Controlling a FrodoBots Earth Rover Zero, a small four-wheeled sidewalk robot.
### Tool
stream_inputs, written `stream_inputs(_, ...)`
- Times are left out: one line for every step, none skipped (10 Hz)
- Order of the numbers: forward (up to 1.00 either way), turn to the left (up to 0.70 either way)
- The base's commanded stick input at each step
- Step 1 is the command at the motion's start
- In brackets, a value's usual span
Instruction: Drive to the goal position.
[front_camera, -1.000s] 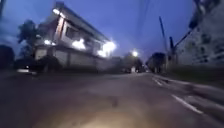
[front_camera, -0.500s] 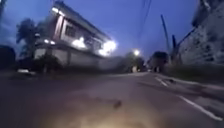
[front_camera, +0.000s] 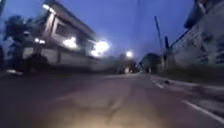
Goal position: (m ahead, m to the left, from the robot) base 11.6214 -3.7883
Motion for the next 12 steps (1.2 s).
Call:
stream_inputs(0.7,-0.35)
stream_inputs(0.7,-0.35)
stream_inputs(0.7,-0.35)
stream_inputs(0.7,-0.35)
stream_inputs(0.7,-0.35)
stream_inputs(0.7,-0.35)
stream_inputs(0.7,-0.33)
stream_inputs(0.7,-0.24)
stream_inputs(0.7,-0.07)
stream_inputs(0.7,0.0)
stream_inputs(0.7,0.0)
stream_inputs(0.7,0.0)
